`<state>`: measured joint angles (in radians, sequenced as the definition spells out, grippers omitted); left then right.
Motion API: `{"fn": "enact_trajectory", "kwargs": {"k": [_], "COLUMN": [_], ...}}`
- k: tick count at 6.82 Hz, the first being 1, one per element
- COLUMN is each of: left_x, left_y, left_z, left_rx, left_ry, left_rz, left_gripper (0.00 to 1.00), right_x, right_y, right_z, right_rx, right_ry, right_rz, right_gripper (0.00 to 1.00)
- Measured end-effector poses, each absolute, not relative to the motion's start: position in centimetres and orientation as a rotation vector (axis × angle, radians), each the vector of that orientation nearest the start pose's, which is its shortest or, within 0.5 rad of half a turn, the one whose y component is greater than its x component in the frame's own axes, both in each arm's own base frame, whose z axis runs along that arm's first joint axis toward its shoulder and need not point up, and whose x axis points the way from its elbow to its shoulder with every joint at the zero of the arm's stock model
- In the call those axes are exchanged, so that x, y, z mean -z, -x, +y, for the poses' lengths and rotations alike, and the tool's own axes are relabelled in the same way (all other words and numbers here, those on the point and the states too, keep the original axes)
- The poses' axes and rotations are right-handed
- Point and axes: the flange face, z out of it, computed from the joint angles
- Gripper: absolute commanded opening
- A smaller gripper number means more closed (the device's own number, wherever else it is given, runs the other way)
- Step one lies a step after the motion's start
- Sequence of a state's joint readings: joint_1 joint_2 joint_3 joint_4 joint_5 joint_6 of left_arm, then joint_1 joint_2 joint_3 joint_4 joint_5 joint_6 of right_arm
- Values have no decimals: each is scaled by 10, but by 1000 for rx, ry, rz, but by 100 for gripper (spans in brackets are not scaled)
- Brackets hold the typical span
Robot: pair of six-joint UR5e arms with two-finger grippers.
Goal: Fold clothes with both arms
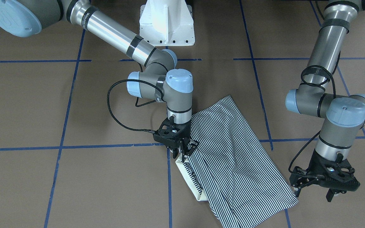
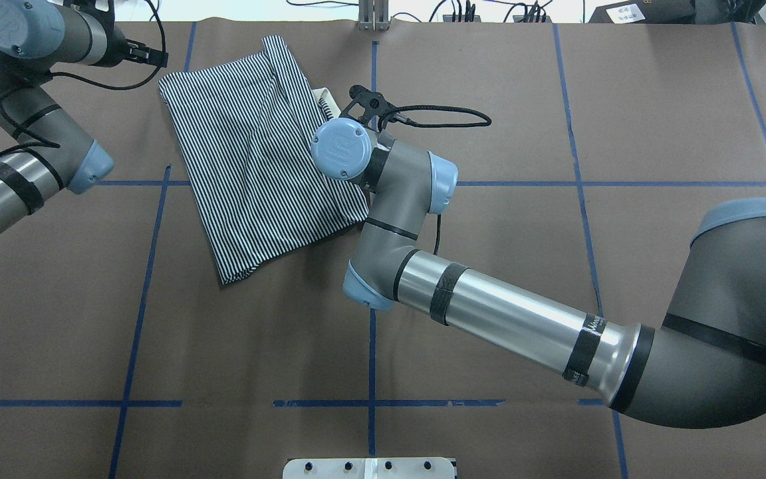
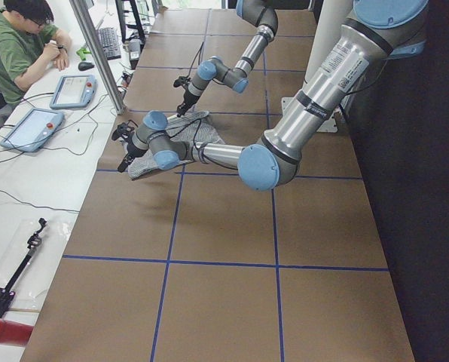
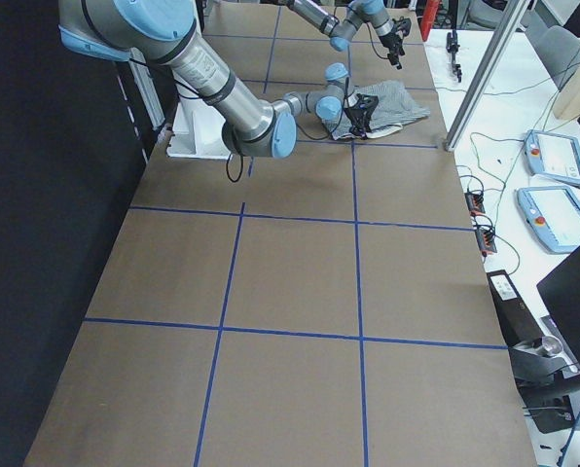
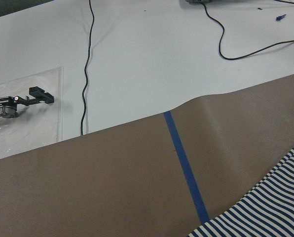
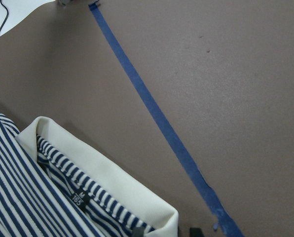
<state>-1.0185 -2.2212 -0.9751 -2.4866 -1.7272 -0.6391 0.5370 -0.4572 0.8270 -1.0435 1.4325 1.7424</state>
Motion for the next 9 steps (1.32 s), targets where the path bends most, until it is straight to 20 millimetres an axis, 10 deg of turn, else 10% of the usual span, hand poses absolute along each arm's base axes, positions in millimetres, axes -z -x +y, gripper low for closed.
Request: {"fn": "enact_trajectory", "kwargs": {"k": [5,9], "left_x": [-448,-443], "left_y": [-308,-307], "left_z": [-722,-715], "left_rx": [5,2], "left_ry": [-737,-748], "left_rz": [677,687], "left_gripper": [100,100], "right_x": [-202,-302], "right_y": [645,552], "right_z": [-567,-434], "right_rx": [-713,-653], "right_ry": [-307,-325], "right_rz": [-935,-975], "right_gripper": [0,0]}}
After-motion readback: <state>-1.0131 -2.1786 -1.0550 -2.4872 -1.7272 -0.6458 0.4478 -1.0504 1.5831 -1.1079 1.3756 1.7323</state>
